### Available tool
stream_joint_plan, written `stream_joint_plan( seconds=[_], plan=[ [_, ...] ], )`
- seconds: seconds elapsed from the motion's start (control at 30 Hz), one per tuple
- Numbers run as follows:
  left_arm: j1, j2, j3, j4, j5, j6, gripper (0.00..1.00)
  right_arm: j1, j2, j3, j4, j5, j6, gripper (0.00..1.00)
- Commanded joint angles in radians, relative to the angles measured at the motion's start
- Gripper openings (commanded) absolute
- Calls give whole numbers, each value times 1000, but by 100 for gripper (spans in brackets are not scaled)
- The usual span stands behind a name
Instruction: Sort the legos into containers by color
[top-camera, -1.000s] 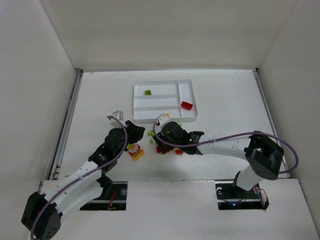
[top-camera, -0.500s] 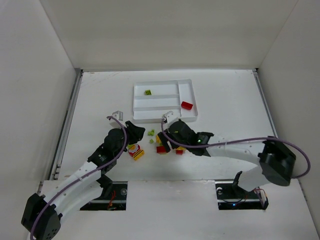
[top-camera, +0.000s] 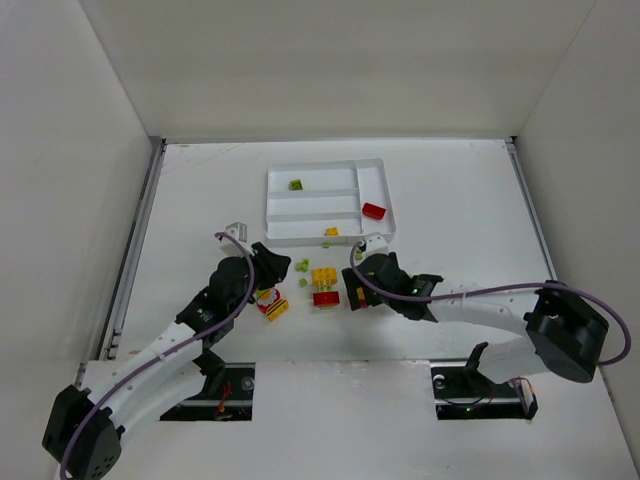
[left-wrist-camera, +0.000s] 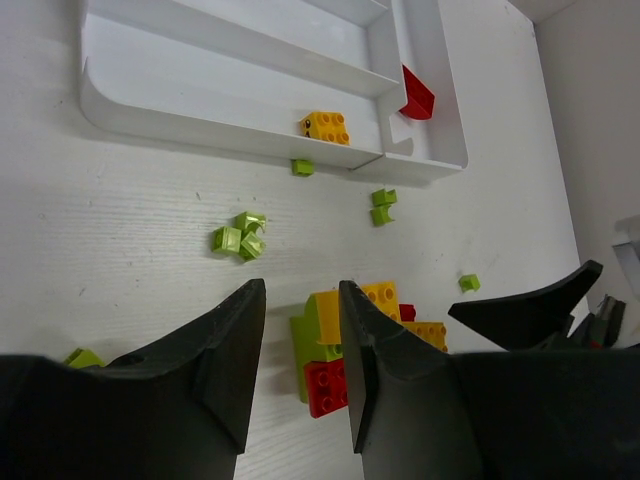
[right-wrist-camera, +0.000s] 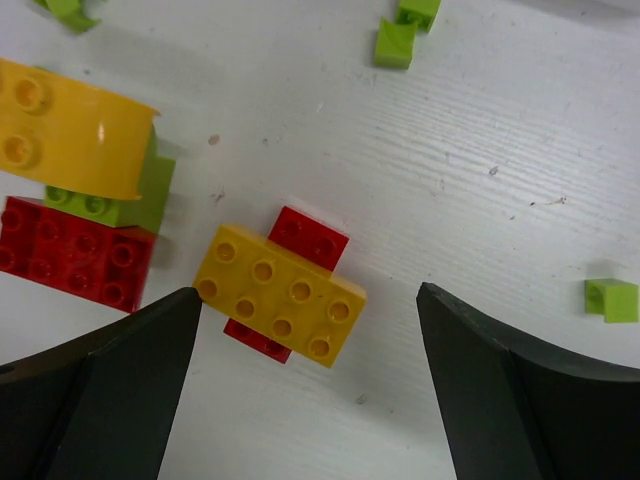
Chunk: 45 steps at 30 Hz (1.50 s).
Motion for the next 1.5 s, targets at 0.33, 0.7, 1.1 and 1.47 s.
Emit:
stream_joint_plan(
  seconds=[0.33, 0.7, 1.1, 1.47],
  plan=[
    [3, -24, -1, 26, -2, -4, 33, 39, 118, 72, 28, 6, -10, 84],
    [-35, -28, 17, 24, -2, -21, 42, 13, -23, 37, 27, 32, 13, 66],
    [-230, -97, -32, 205, -26, -21, 56, -90, -95, 152, 211, -196, 177, 63],
    [-413, 65, 0, 348, -253, 83, 56, -87, -43, 233, 266, -177, 287, 63]
  ],
)
